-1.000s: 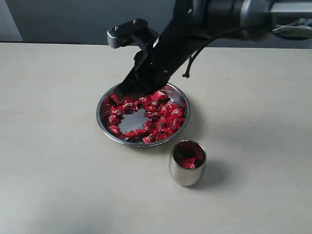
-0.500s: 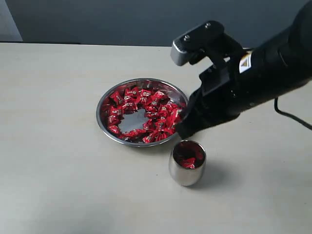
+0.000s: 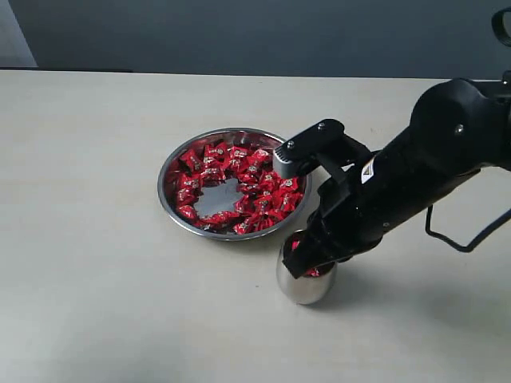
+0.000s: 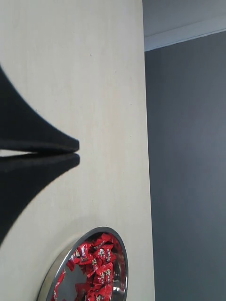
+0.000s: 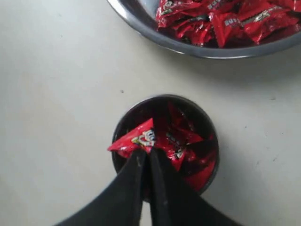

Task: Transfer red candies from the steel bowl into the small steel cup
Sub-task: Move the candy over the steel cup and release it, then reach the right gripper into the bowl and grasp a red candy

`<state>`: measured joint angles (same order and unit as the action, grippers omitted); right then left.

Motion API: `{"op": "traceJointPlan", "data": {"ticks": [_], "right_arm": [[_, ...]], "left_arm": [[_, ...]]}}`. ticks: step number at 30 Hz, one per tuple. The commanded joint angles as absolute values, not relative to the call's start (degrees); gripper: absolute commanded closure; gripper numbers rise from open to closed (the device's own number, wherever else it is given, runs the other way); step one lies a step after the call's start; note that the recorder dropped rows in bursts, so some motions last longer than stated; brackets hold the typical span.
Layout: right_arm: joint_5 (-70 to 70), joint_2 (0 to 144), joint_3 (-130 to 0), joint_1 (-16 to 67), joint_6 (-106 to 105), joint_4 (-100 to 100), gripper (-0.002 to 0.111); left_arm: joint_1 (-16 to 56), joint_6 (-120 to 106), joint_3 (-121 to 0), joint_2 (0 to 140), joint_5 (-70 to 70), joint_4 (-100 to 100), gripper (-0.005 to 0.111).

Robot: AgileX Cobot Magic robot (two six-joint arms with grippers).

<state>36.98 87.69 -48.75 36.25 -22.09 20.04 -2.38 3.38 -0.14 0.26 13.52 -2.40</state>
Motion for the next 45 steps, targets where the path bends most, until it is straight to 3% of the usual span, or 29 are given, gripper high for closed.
{"op": "traceJointPlan", "data": {"ticks": [1,5,17,27,30,45], "right_arm": [[36.79,88.19,-48.68,36.00,-22.38,19.93,0.086],[36.04,88.19,-48.68,36.00,-22.38,19.83,0.074],[21.14,92.29,-58.27,36.00,-23.56,24.53,0.074],[40.65,113.44,-78.86,36.00,-31.21,24.66,0.072],[41.28,117.90,-81.44,36.00,-31.49,24.67,0.059],[41.67,126.27,-87.22,36.00,-31.49,25.97,0.060]], "left_arm": [[-2.04,3.50,0.00,0.00,13.29,-2.29,0.106],[-2.04,3.50,0.00,0.00,13.29,-2.29,0.106],[-2.04,3.50,0.00,0.00,13.29,-2.29,0.106],[-2.04,3.50,0.00,0.00,13.29,-2.29,0.106],[-2.04,3.50,0.00,0.00,13.29,-2.29,0.106],[-2.04,3.50,0.00,0.00,13.29,-2.29,0.106]]}}
